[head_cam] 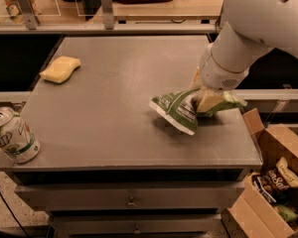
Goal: Pick green jalapeno chip bag
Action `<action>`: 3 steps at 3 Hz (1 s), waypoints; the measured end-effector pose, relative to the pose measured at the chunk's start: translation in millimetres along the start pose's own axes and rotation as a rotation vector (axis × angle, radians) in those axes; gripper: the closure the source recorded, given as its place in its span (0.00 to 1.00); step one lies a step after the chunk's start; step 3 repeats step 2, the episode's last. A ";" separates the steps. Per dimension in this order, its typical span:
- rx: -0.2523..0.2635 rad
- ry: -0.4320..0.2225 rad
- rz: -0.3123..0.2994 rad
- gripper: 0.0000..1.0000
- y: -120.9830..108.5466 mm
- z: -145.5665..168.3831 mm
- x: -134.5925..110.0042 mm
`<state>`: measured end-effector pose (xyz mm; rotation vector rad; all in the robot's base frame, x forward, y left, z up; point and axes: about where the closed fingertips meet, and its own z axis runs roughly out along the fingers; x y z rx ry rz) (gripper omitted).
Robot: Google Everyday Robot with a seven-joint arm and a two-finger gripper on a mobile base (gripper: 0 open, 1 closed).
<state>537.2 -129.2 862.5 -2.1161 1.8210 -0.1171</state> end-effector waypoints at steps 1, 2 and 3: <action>0.036 -0.056 0.004 1.00 -6.2 -29.3 -3.9; 0.036 -0.056 0.004 1.00 -6.2 -29.3 -3.9; 0.036 -0.056 0.004 1.00 -6.2 -29.3 -3.9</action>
Offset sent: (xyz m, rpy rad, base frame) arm -0.0031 -0.0025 0.0228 0.0460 -0.0201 0.0054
